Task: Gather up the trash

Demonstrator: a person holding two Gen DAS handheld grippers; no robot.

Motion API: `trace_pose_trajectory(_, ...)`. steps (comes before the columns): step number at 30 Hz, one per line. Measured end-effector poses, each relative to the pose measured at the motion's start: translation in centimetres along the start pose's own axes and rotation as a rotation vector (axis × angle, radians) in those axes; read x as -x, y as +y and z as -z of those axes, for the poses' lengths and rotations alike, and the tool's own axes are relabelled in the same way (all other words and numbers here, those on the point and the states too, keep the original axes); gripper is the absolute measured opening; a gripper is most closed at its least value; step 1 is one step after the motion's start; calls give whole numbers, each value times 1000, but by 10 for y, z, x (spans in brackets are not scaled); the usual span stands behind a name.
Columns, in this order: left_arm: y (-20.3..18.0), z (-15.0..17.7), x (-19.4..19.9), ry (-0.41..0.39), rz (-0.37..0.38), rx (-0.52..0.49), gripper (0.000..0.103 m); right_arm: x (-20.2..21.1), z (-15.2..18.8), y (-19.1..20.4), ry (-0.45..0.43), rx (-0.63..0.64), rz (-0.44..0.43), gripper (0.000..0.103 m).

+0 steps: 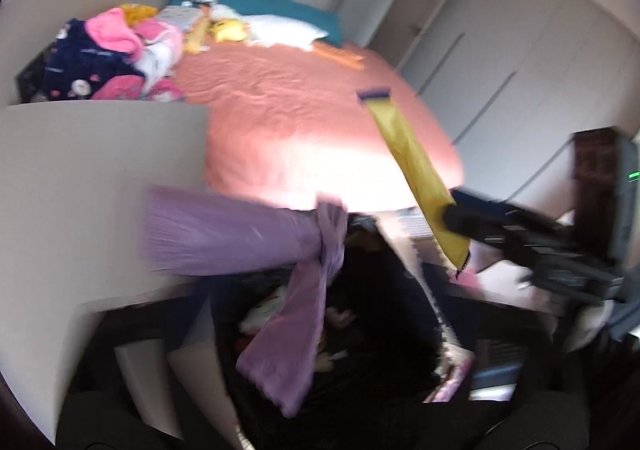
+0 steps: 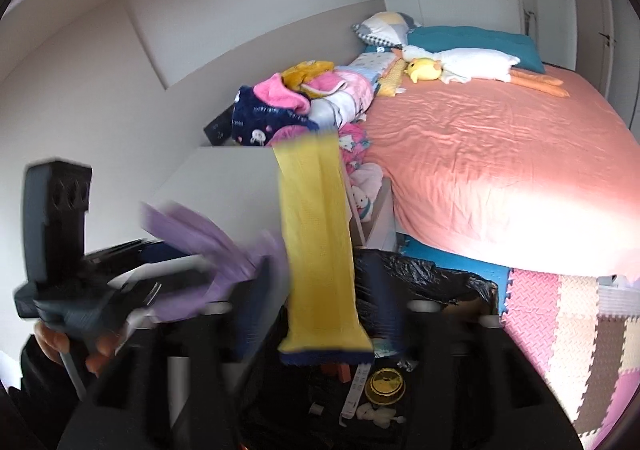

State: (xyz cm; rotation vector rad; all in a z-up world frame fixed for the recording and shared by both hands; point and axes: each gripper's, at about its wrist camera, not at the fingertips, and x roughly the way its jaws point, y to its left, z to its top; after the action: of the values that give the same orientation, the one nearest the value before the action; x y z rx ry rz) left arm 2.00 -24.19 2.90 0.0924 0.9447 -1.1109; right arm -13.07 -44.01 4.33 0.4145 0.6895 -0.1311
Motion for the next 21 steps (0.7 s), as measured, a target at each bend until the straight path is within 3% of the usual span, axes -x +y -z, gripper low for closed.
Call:
trace_pose_trajectory(4, -8, 2, -10, 19, 5, -14, 96, 11, 1, -9, -45, -26, 47, 71)
trace_pose_trajectory(14, -15, 6, -21, 41, -54, -33, 96, 11, 4, -18, -44, -52, 49, 71)
trace_pose_trajectory(21, -22, 6, -18, 41, -41, -75, 96, 11, 4, -18, -45, -48, 47, 71)
